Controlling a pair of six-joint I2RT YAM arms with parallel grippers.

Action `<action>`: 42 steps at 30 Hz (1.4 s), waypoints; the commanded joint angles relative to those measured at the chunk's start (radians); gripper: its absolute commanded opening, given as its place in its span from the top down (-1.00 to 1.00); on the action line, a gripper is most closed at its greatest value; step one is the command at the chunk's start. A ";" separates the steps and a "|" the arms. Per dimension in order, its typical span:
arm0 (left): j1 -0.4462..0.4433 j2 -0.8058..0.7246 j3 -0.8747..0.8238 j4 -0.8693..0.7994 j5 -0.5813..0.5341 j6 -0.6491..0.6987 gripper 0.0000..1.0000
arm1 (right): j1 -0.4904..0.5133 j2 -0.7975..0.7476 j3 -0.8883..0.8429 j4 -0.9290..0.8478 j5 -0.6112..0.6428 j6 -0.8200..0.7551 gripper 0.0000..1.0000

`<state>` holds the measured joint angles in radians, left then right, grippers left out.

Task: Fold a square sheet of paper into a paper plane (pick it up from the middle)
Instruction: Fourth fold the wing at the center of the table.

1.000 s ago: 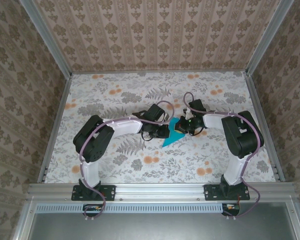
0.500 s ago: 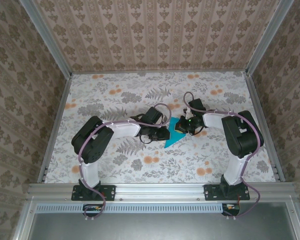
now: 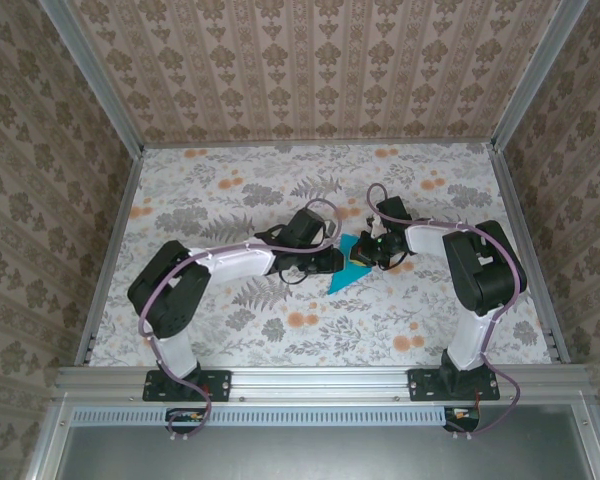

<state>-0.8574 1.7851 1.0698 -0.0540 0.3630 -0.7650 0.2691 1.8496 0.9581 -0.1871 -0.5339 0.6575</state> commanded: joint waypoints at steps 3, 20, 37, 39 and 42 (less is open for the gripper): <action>-0.008 0.065 -0.012 0.041 0.058 -0.045 0.59 | 0.000 0.089 -0.035 -0.132 0.152 -0.001 1.00; -0.019 0.113 -0.081 0.090 0.100 -0.141 0.61 | 0.000 0.109 -0.030 -0.151 0.164 0.001 1.00; -0.060 0.096 -0.171 0.079 0.090 -0.178 0.72 | 0.000 0.132 -0.030 -0.169 0.186 0.009 1.00; -0.066 0.082 -0.183 0.069 0.085 -0.177 0.77 | -0.002 0.136 -0.030 -0.170 0.190 0.013 1.00; -0.081 0.064 -0.198 0.054 0.075 -0.179 0.80 | -0.002 0.145 -0.031 -0.168 0.193 0.019 1.00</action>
<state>-0.8982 1.8671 0.9215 0.1352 0.4099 -0.9264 0.2684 1.8748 0.9833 -0.2192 -0.5514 0.6590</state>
